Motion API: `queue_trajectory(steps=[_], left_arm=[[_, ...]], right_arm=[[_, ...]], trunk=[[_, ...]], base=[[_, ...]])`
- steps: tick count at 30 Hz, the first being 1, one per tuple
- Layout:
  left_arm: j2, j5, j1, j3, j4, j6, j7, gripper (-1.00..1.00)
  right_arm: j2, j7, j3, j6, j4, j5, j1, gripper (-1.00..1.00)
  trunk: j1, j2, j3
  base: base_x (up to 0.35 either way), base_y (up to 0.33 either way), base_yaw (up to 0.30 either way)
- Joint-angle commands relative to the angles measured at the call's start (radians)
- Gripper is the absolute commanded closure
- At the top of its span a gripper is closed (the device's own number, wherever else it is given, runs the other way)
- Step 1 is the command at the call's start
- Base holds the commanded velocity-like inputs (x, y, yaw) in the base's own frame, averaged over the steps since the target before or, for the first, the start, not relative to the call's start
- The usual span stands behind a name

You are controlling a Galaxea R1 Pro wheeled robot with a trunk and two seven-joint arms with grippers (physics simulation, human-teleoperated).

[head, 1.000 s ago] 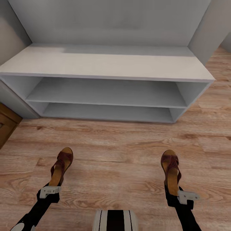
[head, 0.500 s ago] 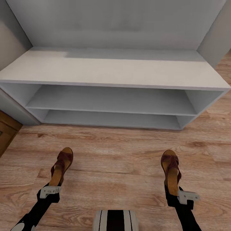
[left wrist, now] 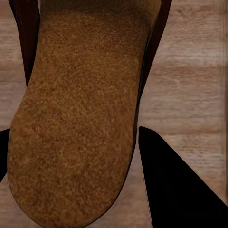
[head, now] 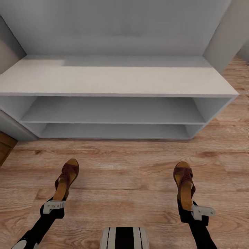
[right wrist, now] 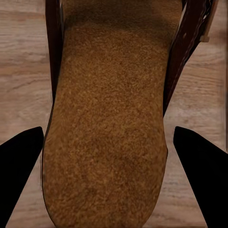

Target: Pick up the two gym shoes and the two sandals from the corridor floor and place them onto the hallstand (shoe rack) in the corridor, making sure they are on the rack and not on the floor. Arrange them so the two gym shoes are next to each other and the two sandals are next to each other.

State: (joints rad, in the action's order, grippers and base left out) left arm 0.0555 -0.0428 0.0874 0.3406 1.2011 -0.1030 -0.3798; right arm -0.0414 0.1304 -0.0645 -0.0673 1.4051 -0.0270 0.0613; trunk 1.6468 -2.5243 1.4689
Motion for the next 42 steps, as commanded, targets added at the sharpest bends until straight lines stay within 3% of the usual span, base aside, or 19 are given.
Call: queue_trajectory(steps=[1, 29, 42], left_arm=[[0.000, -0.003, 0.000, 0.000, 0.000, -0.001, 0.000, 1.00], [0.000, -0.003, 0.000, 0.000, 0.000, -0.002, 0.001, 1.00], [0.000, -0.003, 0.000, 0.000, 0.000, -0.002, 0.001, 1.00]], right_arm=[[0.000, -0.002, 0.000, 0.000, 0.000, 0.001, 0.000, 1.00], [0.000, -0.002, 0.000, -0.011, 0.000, 0.000, 0.000, 1.00], [0.000, -0.002, 0.000, -0.012, -0.001, -0.002, 0.000, 1.00]], trunk=[[0.000, 0.000, -0.001], [0.000, 0.000, -0.038], [0.000, 0.000, -0.047]], base=[[0.008, 0.004, -0.152], [0.001, 0.001, -0.099], [0.000, 0.000, 0.142]])
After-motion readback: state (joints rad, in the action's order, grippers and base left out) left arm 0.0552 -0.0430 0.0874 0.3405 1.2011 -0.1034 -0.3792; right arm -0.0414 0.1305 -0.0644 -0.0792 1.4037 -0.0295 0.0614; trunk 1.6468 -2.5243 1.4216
